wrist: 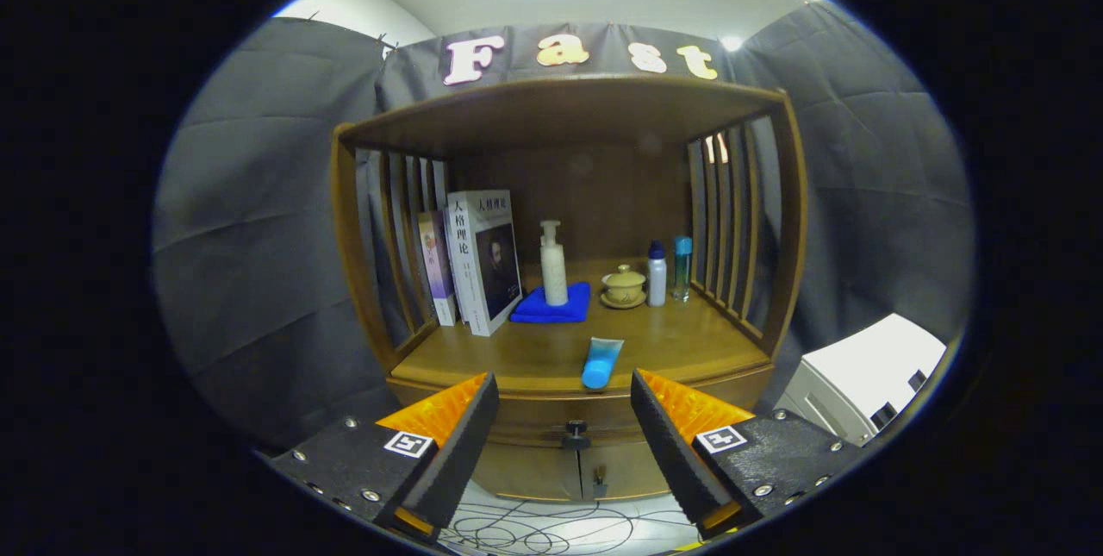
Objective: Pull open the drawer, take out the items inside it, and place them on the countertop above the cabinet.
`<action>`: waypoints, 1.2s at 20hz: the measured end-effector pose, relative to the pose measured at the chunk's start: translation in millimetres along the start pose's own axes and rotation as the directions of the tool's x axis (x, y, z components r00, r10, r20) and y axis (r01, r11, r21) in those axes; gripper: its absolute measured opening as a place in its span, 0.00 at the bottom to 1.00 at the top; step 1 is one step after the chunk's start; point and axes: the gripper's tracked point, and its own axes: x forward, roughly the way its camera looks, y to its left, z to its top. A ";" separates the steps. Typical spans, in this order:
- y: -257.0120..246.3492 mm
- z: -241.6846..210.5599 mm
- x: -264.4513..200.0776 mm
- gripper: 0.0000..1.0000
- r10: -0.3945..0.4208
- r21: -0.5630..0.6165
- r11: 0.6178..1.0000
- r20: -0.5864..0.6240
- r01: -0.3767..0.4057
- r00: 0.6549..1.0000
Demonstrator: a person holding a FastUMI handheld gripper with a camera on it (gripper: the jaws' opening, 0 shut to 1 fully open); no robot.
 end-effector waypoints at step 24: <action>-17.3 -2.3 -60.0 0.95 -0.041 0.002 0.999 0.067 0.041 0.997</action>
